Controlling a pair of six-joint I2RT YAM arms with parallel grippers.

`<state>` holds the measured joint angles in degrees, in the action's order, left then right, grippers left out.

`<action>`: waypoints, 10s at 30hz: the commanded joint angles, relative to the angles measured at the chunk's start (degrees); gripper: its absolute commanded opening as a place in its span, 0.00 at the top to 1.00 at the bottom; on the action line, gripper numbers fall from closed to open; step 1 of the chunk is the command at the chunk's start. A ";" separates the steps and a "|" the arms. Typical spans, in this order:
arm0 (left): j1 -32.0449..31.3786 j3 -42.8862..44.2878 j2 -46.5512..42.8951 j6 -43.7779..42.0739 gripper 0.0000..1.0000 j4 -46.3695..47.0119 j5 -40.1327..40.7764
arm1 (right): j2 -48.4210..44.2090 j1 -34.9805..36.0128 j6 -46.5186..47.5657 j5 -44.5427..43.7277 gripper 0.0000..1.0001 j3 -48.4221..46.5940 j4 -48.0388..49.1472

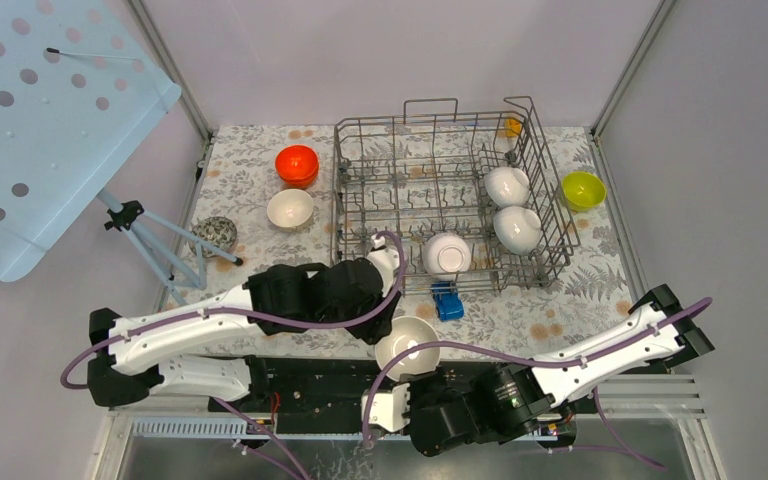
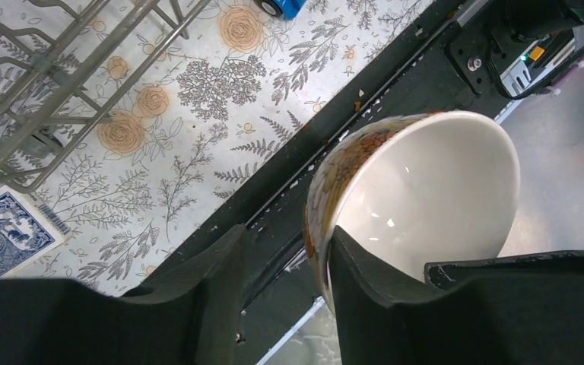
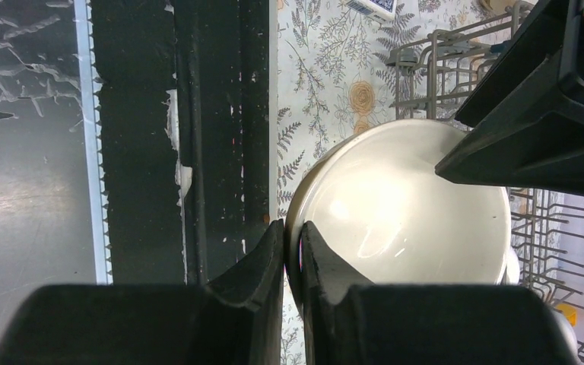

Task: Unload the bowls from the dish rack
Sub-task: Place the bowl with the bowl.

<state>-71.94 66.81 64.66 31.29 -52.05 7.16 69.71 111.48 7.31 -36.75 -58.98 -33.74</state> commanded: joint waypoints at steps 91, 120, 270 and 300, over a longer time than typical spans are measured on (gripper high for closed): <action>-3.03 -3.09 -14.00 38.64 1.00 -7.92 30.39 | 3.17 -27.60 -42.42 -5.46 0.41 -16.50 -3.79; -3.03 -3.27 -14.68 37.55 0.72 -9.16 32.11 | 9.50 -32.64 -41.71 1.67 1.00 -17.03 -0.91; 73.95 8.30 32.12 20.92 0.65 18.21 -3.21 | -16.60 -32.91 -42.56 5.99 0.00 13.87 18.88; 74.06 7.20 29.83 19.24 0.70 16.87 1.55 | -17.82 -32.91 -42.73 6.13 0.00 14.33 18.27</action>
<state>1.83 73.82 95.26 51.00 -36.32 6.83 53.01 78.63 -34.65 -28.99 -45.12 -15.62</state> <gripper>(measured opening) 0.337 0.994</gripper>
